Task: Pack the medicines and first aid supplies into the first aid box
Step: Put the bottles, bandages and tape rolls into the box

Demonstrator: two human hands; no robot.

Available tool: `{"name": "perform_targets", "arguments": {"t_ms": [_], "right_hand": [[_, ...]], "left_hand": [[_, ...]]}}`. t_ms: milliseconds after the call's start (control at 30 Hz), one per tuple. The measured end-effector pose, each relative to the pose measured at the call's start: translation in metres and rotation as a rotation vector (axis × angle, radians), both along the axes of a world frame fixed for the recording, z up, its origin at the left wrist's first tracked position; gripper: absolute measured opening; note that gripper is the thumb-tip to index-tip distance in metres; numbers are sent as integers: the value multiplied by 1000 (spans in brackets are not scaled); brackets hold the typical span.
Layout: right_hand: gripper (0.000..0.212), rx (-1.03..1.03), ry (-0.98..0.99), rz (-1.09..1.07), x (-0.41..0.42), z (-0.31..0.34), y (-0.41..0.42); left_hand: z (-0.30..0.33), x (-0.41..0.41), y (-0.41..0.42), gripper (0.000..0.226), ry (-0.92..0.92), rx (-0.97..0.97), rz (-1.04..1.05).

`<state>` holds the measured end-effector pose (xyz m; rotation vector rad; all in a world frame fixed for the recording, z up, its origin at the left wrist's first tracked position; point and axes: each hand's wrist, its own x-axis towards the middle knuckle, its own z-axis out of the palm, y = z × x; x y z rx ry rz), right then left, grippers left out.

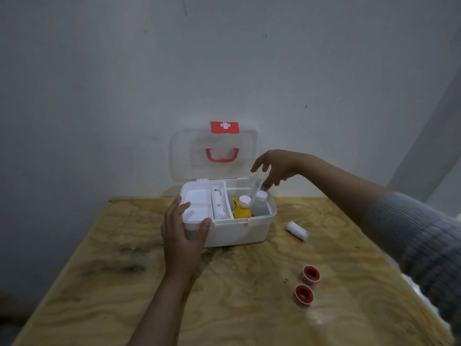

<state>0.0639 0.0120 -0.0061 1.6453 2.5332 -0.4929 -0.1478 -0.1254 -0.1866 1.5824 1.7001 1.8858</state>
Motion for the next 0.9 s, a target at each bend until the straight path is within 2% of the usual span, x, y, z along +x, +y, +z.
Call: {"name": "perform_targets", "arguments": {"t_ms": [100,367,500,667,767,900], "right_hand": [[62,57,102,-28,3,-5,-1],[35,359,294,-87,36,-15,-26],[23,323,345,-161,62,-33,-53],[22,186,251,-252,84,-90,-84],[18,245,232,-259,85,-116,-95],[14,299,317,-296,88,-123,-98]], "left_hand": [[0,0,0,55,-1,-4,-4],[1,1,-2,57,-3,-17,-7],[2,2,-4,59,4,-14,-3],[5,4,-5,61,13,-16,1],[7,4,-7,61,9,-28,2],[8,2,-9,60,20,-18,-18]]}}
